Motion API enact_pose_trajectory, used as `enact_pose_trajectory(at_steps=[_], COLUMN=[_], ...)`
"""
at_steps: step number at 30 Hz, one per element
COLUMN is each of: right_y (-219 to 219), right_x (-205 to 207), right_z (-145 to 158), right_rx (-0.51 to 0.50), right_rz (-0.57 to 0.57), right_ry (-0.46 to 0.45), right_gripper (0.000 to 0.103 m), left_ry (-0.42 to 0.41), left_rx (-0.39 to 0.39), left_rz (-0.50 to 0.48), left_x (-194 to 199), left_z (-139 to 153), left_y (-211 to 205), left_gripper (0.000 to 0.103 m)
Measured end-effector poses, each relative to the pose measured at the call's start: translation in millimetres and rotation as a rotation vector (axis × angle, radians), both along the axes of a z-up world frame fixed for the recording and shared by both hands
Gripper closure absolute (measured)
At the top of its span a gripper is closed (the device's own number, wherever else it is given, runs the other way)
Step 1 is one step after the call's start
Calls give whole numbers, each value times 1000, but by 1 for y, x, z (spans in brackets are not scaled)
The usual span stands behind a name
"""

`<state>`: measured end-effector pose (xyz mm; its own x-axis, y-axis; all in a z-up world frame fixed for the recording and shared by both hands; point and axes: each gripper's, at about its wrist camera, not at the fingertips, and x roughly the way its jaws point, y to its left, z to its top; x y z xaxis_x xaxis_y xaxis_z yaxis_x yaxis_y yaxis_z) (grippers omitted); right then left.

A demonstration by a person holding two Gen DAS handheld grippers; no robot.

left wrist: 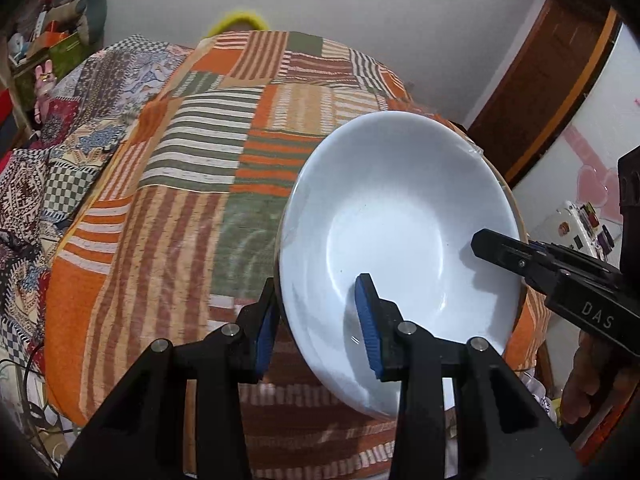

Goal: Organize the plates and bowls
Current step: 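Lower the bowl stack onto the mint green plate with both grippers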

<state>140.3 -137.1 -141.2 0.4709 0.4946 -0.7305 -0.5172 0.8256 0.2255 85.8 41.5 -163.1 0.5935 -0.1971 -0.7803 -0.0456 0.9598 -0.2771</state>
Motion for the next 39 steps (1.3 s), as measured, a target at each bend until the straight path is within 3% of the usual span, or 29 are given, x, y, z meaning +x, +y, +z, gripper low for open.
enact_pose_trajectory(at_steps=[19,29,33,39], right_y=[-48,-62,-68,-64], right_x=[5,15,19,16], right_z=[-11,-23,-32,-29], right_rx=[3,55,70,34], right_rz=[-96,-124,-146,-140], right_ry=[43,111,136,74], right_gripper=[84,83,82,80], left_ry=[41,-5,-10,11], left_rx=[11,38,-5,-20], left_rz=[-88,-106,-114,-132], left_x=[22,35,44,49], left_z=[-13,-12,-9,-15], left_y=[-48,-58,-58,-58], left_gripper=[65,66,65,65])
